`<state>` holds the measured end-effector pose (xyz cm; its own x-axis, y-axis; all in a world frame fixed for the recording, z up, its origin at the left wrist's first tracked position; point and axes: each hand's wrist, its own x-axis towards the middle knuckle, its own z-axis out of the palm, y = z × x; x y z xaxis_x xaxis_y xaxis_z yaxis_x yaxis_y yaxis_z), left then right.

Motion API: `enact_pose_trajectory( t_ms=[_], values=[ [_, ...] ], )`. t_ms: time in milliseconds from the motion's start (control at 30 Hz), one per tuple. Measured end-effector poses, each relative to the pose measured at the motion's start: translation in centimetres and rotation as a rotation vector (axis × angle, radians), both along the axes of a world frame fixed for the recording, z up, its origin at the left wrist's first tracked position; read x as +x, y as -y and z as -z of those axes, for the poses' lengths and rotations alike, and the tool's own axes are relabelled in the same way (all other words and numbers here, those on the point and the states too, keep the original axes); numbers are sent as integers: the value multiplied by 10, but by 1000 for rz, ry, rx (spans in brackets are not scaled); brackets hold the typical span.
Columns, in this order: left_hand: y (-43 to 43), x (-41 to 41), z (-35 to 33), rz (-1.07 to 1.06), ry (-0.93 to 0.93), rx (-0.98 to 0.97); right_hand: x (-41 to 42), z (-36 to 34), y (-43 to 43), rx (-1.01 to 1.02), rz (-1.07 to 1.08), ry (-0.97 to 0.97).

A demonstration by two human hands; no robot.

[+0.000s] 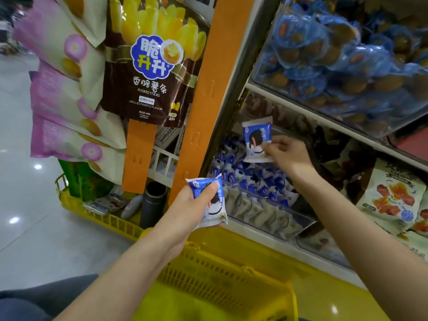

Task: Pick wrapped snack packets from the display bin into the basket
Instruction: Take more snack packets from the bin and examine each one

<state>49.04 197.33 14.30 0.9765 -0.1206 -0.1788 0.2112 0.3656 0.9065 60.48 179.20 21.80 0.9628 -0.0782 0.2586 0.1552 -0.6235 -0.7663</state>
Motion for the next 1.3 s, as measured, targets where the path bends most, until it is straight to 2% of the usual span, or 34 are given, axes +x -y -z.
enact_pose_trajectory(
  t_ms=[133,300,400,600,767,967,1067,1167,1300],
  values=[
    [0,8,-4,-25,12,-3,52,16,-10,-339,-11,95],
    [-5,16,-5,-47,3,7,90,35,-17,-636,-141,-64],
    [-4,19,-5,-51,-9,15,101,30,-17,-731,-198,-161],
    [3,22,-5,-23,-57,-4,112,21,-30,-887,-200,-215],
    [4,24,-4,-31,-82,-12,116,30,-43,-778,-138,-217],
    [4,26,-3,-55,-103,-1,111,50,-42,-491,-37,-216],
    [6,25,-2,-60,-102,46,108,57,-44,-284,-36,-287],
    [7,25,-2,-66,-105,73,110,57,-46,-394,-80,-325],
    [3,25,-2,-75,-108,82,115,48,-43,-625,-200,-281]
  ],
)
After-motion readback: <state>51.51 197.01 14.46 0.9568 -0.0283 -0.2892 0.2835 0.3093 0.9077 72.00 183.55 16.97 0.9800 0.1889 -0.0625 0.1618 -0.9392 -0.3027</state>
